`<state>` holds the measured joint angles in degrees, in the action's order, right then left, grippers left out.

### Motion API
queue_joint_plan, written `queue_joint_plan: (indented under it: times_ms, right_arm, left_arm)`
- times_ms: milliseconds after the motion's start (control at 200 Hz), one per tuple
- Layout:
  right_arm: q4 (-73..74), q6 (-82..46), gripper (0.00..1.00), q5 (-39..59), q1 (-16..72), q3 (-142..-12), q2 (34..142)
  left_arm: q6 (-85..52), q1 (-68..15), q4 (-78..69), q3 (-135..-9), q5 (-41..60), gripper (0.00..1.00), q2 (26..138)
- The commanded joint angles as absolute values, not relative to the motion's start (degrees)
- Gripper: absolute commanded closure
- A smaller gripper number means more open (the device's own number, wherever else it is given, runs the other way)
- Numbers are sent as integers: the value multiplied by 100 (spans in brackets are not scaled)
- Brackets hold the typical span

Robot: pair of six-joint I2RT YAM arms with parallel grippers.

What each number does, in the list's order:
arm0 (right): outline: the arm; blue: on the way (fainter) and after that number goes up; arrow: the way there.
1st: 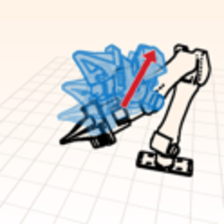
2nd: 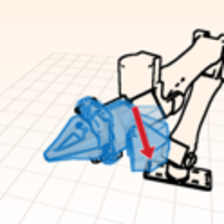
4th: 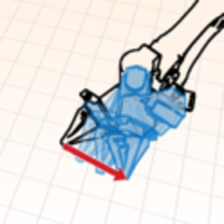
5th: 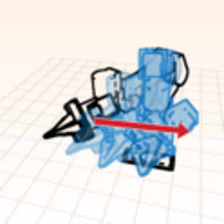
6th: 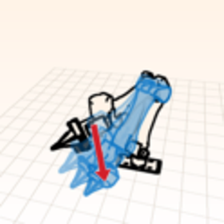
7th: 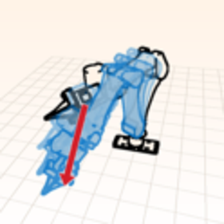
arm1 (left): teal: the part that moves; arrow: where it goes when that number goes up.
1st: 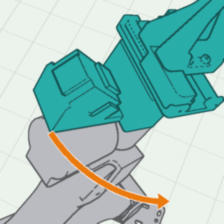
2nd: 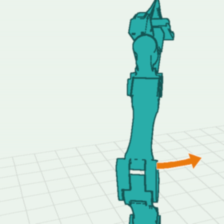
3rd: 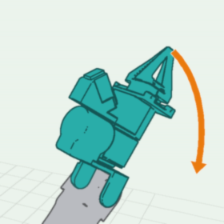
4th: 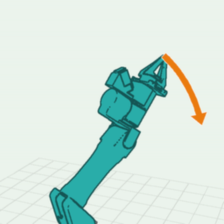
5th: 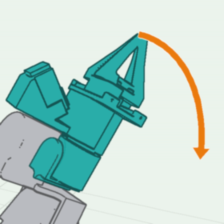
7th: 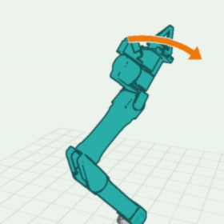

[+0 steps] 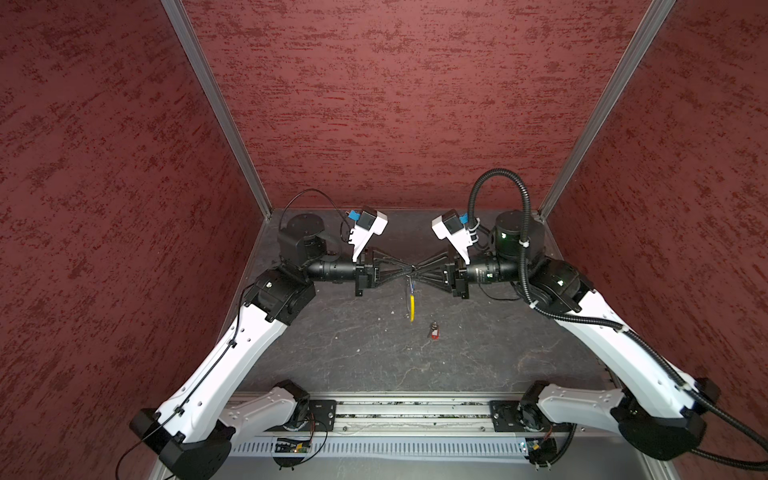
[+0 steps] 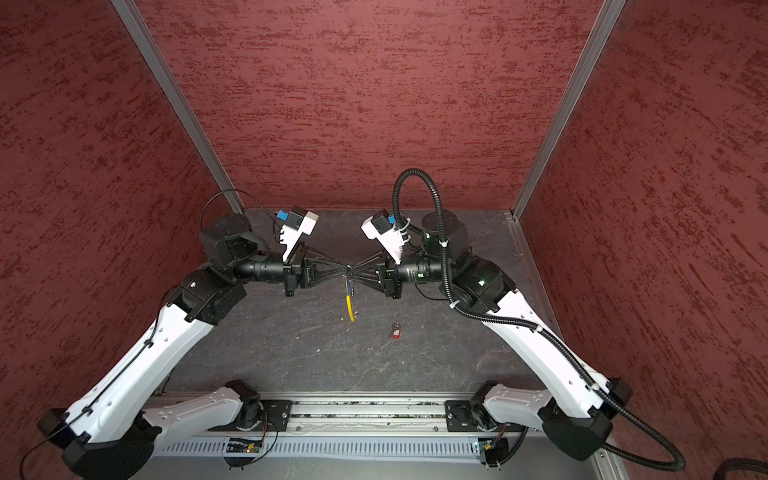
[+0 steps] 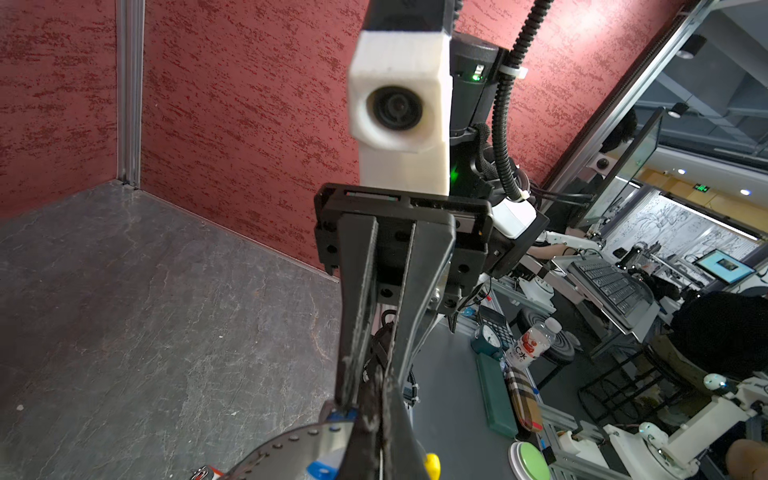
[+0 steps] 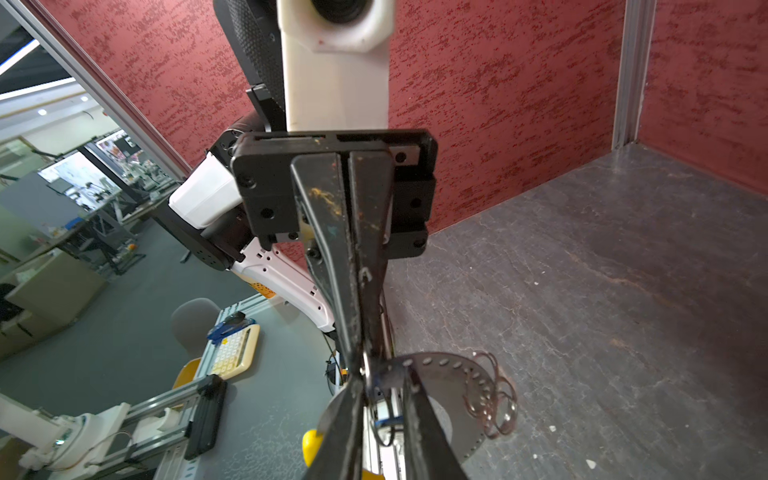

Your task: Remove the keys from the keyring

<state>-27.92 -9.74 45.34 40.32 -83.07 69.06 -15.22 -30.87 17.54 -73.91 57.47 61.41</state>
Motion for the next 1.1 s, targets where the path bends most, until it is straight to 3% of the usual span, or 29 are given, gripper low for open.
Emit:
queue_joint_plan:
  times_ms: [0,95,245,456,787,1097]
  right_arm:
    - [-2039,-1003,64,4190,4019,-8033,6629]
    - [-1548,-1079,55,3904,4023,-7636,6318]
    - [-647,-1325,49,3673,4024,-6860,5893]
    - [353,-1685,43,4545,4028,-6389,5913]
    - [570,-1657,43,4933,4182,-6540,6246]
    - [515,-1556,52,5096,4329,-6780,6476]
  left_arm:
    - [-1581,-3173,1200,-7344,5699,100,5999]
    - [-1573,-3182,1108,-7281,5650,100,5946]
    - [-1562,-3199,801,-7100,5490,100,5759]
    - [-1713,-3204,231,-6848,5303,100,5590]
    - [-1881,-3215,-61,-6763,5320,100,5590]
    - [-1907,-3216,-65,-6713,5336,100,5583]
